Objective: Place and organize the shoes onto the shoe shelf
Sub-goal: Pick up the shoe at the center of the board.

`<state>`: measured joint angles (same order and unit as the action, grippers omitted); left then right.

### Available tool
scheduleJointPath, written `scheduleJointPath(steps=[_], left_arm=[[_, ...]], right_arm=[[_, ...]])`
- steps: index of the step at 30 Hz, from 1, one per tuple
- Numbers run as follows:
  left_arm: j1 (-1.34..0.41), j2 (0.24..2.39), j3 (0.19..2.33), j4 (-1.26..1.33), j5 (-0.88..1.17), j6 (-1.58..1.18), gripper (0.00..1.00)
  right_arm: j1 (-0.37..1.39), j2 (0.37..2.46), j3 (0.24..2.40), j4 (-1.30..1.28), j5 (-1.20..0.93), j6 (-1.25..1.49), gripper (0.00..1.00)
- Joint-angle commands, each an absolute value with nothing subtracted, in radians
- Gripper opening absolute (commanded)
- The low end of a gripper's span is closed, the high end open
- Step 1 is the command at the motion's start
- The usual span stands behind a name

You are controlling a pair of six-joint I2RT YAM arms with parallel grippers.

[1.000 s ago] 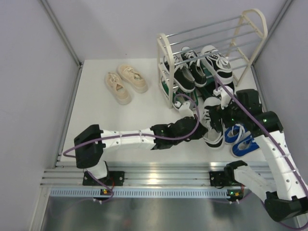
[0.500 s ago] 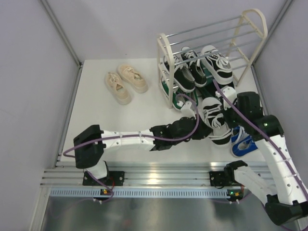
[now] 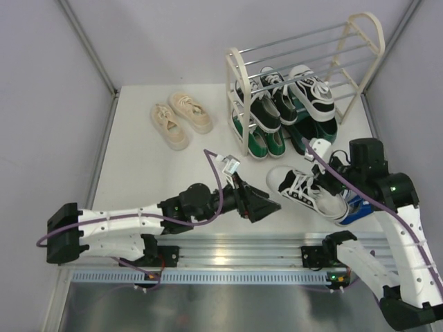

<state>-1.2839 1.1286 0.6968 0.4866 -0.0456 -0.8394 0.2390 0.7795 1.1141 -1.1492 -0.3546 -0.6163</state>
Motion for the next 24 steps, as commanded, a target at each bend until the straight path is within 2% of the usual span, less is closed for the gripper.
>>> scheduleJointPath(steps=[1,6,12,17,24], left_arm=[[-1.281,1.042,0.608,0.514,-0.066,-0.743,0.91],[-1.281,0.931,0.557,0.373,-0.120,-0.721,0.92],[-1.281,0.850,0.525,0.354,-0.163,-0.709,0.92],[-1.279,0.893,0.554,0.357,-0.155,-0.712,0.92],[-1.279,0.988,0.601,0.439,-0.135,-0.749,0.91]], right_arm=[[0.232,0.796,1.143,-1.120,-0.561,-0.716,0.00],[0.233,0.842,1.170,-1.129,-0.643,-0.764,0.00],[0.233,0.877,1.175,-1.154,-0.798,-0.831,0.00],[0.241,0.884,1.157,-1.163,-0.914,-0.856,0.00],[0.253,0.891,1.138,-1.149,-0.940,-0.851,0.00]])
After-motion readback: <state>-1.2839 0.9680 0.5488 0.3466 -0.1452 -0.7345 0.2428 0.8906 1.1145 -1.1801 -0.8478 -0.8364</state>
